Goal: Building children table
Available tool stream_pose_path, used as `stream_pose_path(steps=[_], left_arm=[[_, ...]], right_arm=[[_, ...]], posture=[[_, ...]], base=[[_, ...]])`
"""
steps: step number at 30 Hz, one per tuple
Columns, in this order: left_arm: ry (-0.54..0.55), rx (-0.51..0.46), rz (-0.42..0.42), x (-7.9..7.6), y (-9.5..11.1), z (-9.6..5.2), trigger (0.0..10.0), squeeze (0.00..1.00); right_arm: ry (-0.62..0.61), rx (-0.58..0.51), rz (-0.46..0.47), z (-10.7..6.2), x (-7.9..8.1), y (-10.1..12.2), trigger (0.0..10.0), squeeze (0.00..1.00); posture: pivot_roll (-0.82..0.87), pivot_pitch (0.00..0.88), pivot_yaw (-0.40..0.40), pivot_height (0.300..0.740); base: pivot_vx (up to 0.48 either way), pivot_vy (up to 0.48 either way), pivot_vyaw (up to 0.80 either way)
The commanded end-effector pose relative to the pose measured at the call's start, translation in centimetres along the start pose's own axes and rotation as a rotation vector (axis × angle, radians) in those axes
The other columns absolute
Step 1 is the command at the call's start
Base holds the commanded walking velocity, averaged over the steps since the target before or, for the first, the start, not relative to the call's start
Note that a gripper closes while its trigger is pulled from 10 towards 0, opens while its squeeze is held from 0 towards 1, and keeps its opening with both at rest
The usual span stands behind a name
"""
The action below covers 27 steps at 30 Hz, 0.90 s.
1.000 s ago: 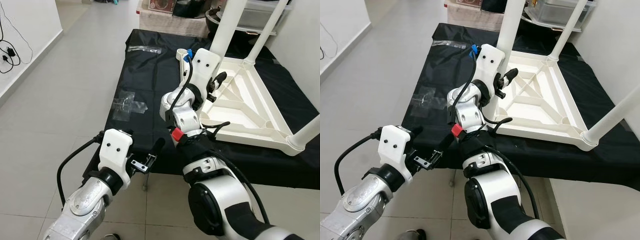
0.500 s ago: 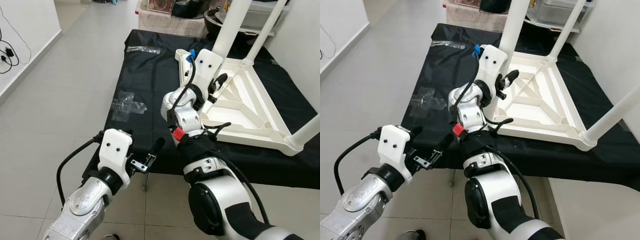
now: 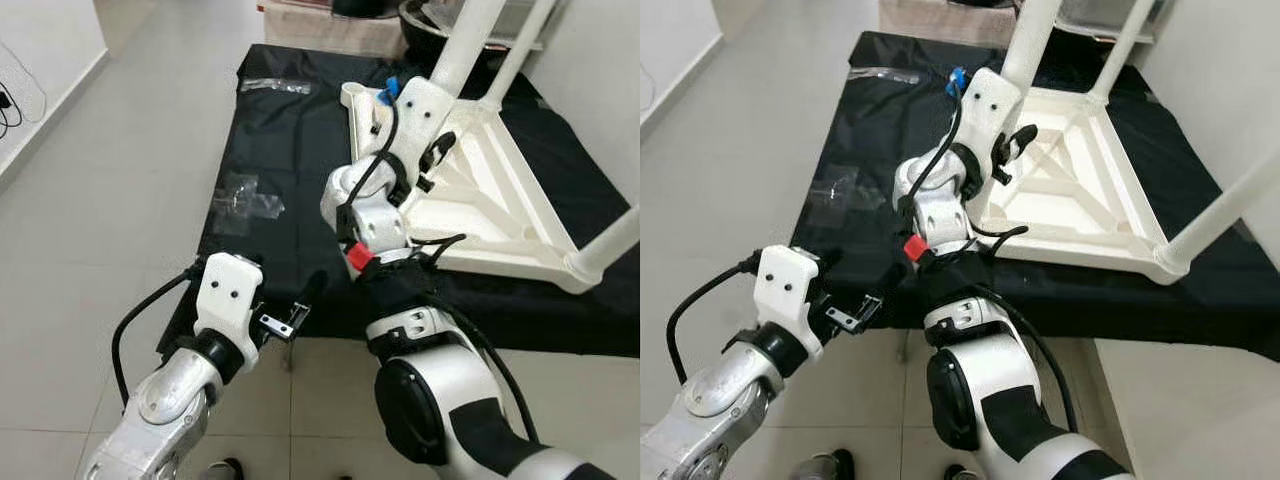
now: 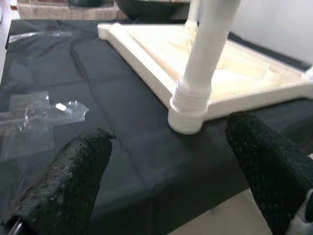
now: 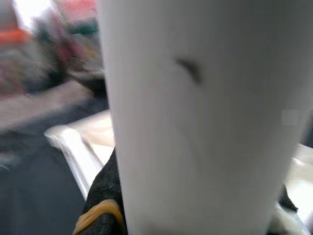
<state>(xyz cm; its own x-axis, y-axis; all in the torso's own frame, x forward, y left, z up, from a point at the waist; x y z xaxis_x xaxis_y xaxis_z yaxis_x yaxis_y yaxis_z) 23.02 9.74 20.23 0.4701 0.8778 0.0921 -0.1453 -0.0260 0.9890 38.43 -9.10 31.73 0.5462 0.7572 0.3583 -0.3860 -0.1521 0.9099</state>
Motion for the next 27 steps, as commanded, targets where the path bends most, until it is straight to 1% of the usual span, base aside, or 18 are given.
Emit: stream_pose_path(steps=[1,5,8,9,10,12,13,14,15,17,18,19,20,22,23,24,26,27], left_arm=[[-0.008,0.010,0.003,-0.1,-0.3,0.0,10.0,0.00],[-0.009,0.009,0.005,-0.1,-0.3,0.0,10.0,0.00],[-0.011,0.005,0.008,-0.1,-0.3,0.1,10.0,0.00],[-0.011,0.005,0.008,-0.1,-0.3,0.1,10.0,0.00],[-0.011,0.008,0.016,-0.1,-0.4,0.2,10.0,0.00],[-0.011,0.008,0.016,-0.1,-0.4,0.2,10.0,0.00],[-0.016,0.013,0.040,0.1,-0.3,0.3,10.0,0.00],[-0.021,0.039,0.116,0.3,-0.6,0.4,10.0,0.00],[-0.021,0.039,0.116,0.3,-0.6,0.4,10.0,0.00],[-0.024,0.076,0.172,1.0,-1.0,0.6,10.0,0.00],[-0.024,0.076,0.172,1.0,-1.0,0.6,10.0,0.00],[-0.016,0.080,0.183,1.4,-1.0,0.8,10.0,0.28],[-0.009,0.079,0.183,1.6,-0.9,1.0,10.0,0.28],[-0.009,0.079,0.183,1.6,-0.9,1.0,10.0,0.28],[-0.006,0.071,0.179,1.8,-0.8,1.2,10.0,1.00],[-0.006,0.071,0.179,1.8,-0.8,1.2,10.0,1.00],[-0.004,0.081,0.213,2.1,-0.8,1.7,10.0,1.00],[-0.004,0.081,0.213,2.1,-0.8,1.7,10.0,1.00]], right_arm=[[0.060,-0.116,0.077,0.5,0.0,2.8,10.0,0.00],[0.091,-0.125,0.083,0.6,0.0,3.0,10.0,0.00],[0.176,-0.118,0.100,0.9,0.0,3.1,10.0,0.00],[0.176,-0.118,0.100,0.9,0.0,3.1,10.0,0.00],[0.314,-0.117,0.147,0.9,0.5,3.4,10.0,0.00],[0.314,-0.117,0.147,0.9,0.5,3.4,10.0,0.00],[0.457,-0.098,0.193,0.8,0.9,3.6,10.0,0.00],[0.598,-0.020,0.256,0.8,1.2,3.2,10.0,0.00],[0.598,-0.020,0.256,0.8,1.2,3.2,10.0,0.00],[0.843,0.164,0.396,0.6,0.7,1.8,10.0,0.00],[0.843,0.164,0.396,0.6,0.7,1.8,10.0,0.00],[0.946,0.228,0.459,0.3,0.2,1.4,10.0,0.00],[1.008,0.257,0.493,0.0,-0.1,1.3,10.0,0.00],[1.008,0.257,0.493,0.0,-0.1,1.3,10.0,0.00],[1.079,0.280,0.521,-0.5,-0.4,1.3,10.0,0.00],[1.079,0.280,0.521,-0.5,-0.4,1.3,10.0,0.00],[1.230,0.340,0.537,-2.2,-1.0,0.7,10.0,0.00],[1.230,0.340,0.537,-2.2,-1.0,0.7,10.0,0.00]], posture=[[0.12,0.200,-0.078,0.740],[0.12,0.189,-0.073,0.740],[0.12,0.181,-0.074,0.740],[0.12,0.181,-0.074,0.740],[0.12,0.173,-0.072,0.740],[0.12,0.173,-0.072,0.740],[0.12,0.172,-0.072,0.740],[0.13,0.163,-0.074,0.740],[0.13,0.163,-0.074,0.740],[0.12,0.158,-0.070,0.740],[0.12,0.158,-0.070,0.740],[0.12,0.152,-0.065,0.740],[0.12,0.149,-0.064,0.740],[0.12,0.149,-0.064,0.740],[0.12,0.147,-0.060,0.740],[0.12,0.147,-0.060,0.740],[0.12,0.140,-0.052,0.740],[0.12,0.140,-0.052,0.740]], base=[[0.000,0.000,0.00],[0.000,0.000,0.00],[0.000,0.000,0.00],[0.000,0.000,0.00],[0.000,0.000,0.00],[0.000,0.000,0.00],[0.000,0.000,0.00],[0.000,0.000,0.00],[0.000,0.000,0.00],[0.000,0.000,0.00],[0.000,0.000,0.00],[0.000,0.000,0.00],[0.000,0.000,0.00],[0.000,0.000,0.00],[0.000,0.000,0.00],[0.000,0.000,0.00],[0.000,0.000,0.00],[0.000,0.000,0.00]])
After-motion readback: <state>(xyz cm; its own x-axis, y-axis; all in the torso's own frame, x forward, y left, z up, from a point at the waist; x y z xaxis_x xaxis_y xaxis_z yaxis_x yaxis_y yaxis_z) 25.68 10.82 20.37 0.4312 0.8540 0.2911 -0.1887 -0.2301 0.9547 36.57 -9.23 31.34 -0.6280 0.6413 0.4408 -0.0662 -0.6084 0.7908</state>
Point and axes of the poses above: a point about 5 cm out from each wrist's last joint towards the gripper, its own z axis pointing out of the wrist towards the gripper, its own y axis along the axis of the wrist's last joint, x = y × z, the point moved 1 cm from there along z, pointing out of the wrist towards the gripper, and after that the axes turned 2 degrees about z, right-handed, at the moved point
